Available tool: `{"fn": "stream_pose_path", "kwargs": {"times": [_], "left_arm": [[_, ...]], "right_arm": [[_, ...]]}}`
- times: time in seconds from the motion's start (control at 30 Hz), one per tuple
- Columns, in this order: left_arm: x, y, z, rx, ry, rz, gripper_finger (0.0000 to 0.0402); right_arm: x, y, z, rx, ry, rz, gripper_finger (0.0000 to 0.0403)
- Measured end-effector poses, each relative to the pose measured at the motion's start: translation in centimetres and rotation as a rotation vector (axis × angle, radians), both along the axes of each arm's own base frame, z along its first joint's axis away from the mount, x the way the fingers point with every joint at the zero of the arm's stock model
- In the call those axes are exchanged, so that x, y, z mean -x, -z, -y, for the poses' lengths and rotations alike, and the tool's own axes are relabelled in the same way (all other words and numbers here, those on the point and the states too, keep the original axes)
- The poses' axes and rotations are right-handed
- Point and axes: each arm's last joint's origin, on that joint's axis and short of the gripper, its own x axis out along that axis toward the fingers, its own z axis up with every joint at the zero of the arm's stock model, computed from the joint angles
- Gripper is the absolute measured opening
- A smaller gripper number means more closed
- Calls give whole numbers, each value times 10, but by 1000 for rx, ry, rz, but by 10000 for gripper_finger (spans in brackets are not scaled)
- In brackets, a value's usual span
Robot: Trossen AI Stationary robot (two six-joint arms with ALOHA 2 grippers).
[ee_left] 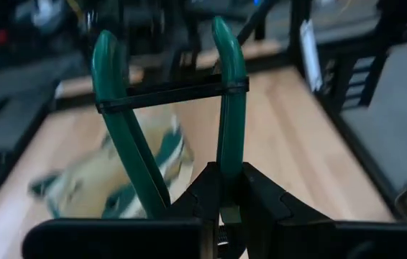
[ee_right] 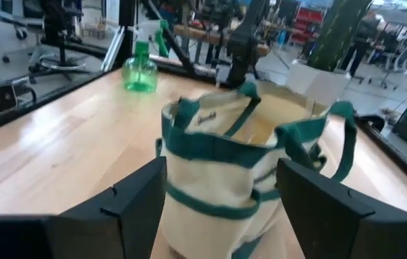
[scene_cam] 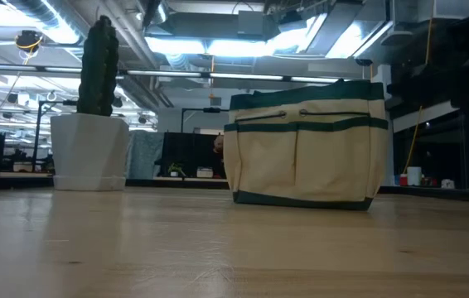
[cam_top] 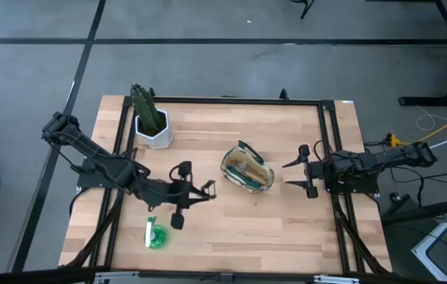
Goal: Pick & Place Garden tools in Gardening bag
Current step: Put the green shear scissors into the gardening bag
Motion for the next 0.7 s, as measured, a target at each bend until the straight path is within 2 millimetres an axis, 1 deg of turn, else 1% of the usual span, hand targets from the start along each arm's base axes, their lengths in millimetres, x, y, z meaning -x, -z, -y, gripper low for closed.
{"fn": "stream_pose_path", "kwargs": {"times": [0.17, 0.27, 0.37, 0.47, 0.6, 0.7], "left_arm": [[-5, -13, 0, 4, 22, 131, 25], [-9, -20, -4, 31, -24, 202, 24], [-11, -25, -10, 40, -137, 257, 24], [-12, -26, -19, 34, -301, 279, 24], [-11, -19, -28, 1, -483, 247, 24], [-10, -10, -34, 35, -541, 194, 24]], "right_arm": [[1, 4, 0, -1, -1, -39, 265], [1, 5, 0, 1, -1, -50, 265], [1, 5, 0, 1, -1, -52, 265], [1, 5, 0, 1, -1, -53, 265], [1, 5, 0, -1, -1, -53, 265], [1, 5, 0, -1, -1, -53, 265]]}}
